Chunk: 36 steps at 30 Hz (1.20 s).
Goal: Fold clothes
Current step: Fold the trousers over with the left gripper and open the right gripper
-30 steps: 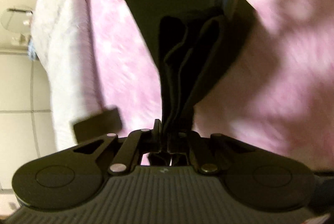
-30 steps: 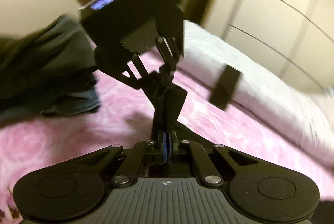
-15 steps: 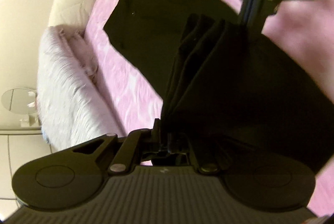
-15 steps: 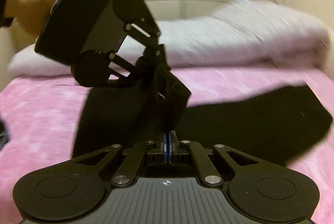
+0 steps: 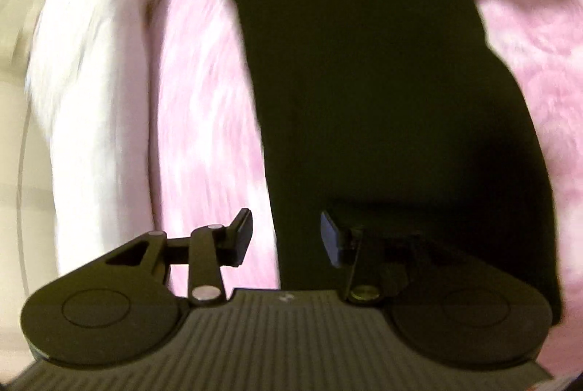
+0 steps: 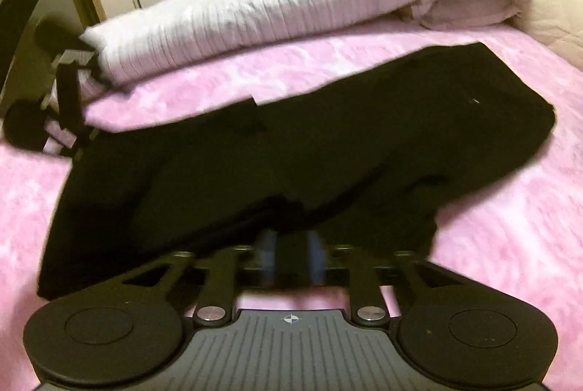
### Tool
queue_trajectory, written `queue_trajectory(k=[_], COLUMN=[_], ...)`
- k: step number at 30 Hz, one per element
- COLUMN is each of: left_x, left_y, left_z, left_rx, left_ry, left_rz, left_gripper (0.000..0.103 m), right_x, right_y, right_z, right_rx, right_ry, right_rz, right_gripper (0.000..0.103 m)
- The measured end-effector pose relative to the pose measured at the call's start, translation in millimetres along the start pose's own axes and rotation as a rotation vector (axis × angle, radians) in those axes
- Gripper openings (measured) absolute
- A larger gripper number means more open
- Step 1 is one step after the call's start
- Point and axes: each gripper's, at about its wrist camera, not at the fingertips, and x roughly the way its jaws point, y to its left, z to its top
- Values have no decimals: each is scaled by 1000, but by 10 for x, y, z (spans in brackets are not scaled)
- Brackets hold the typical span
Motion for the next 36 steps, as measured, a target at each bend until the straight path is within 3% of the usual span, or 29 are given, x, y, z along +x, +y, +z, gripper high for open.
queue_trajectory(k=[1,2,5,9,12,14,17,19,22,26,30,33,36], left_x=[-5,-8,48,258,427,451,216,34,-197,-222,-162,27,138], left_y=[16,24,14,12,18,23,0,-39,-225,-493,-718,-808,-941], left_z=[-150,-297,-676,-1026,-1145,-1174,-1380,-1519,-1764,-2075,-2258,-1945,-2015], left_rx=[-83,-162,-362,-549,-608,-590,-496,-394,-142,106,289,410,527], left_ry=[30,54,97,116,109,91,50,17,-32,-62,-111,-173,-246], left_rz=[-17,-34,-73,-125,-154,-167,-150,-117,-10,42,78,104,150], left_gripper=[38,38,38,39,40,40,40,39,45,47,48,52,54], right_x=[31,51,193,323,420,485,568,371,112,10,244,470,548], right_y=[24,33,207,303,375,424,504,726,1279,2251,2873,2964,2900], right_z=[49,99,247,211,184,166,141,142,-33,-442,-793,-885,-890], right_rx=[14,29,-26,-99,-154,-191,-246,-292,-385,-588,-760,-838,-895], right_ry=[-9,-28,-72,-22,15,40,74,48,52,53,58,100,106], right_rz=[11,22,13,-48,-93,-123,-166,-150,-43,96,65,12,-29], right_gripper=[64,67,67,67,67,67,67,67,67,66,66,66,66])
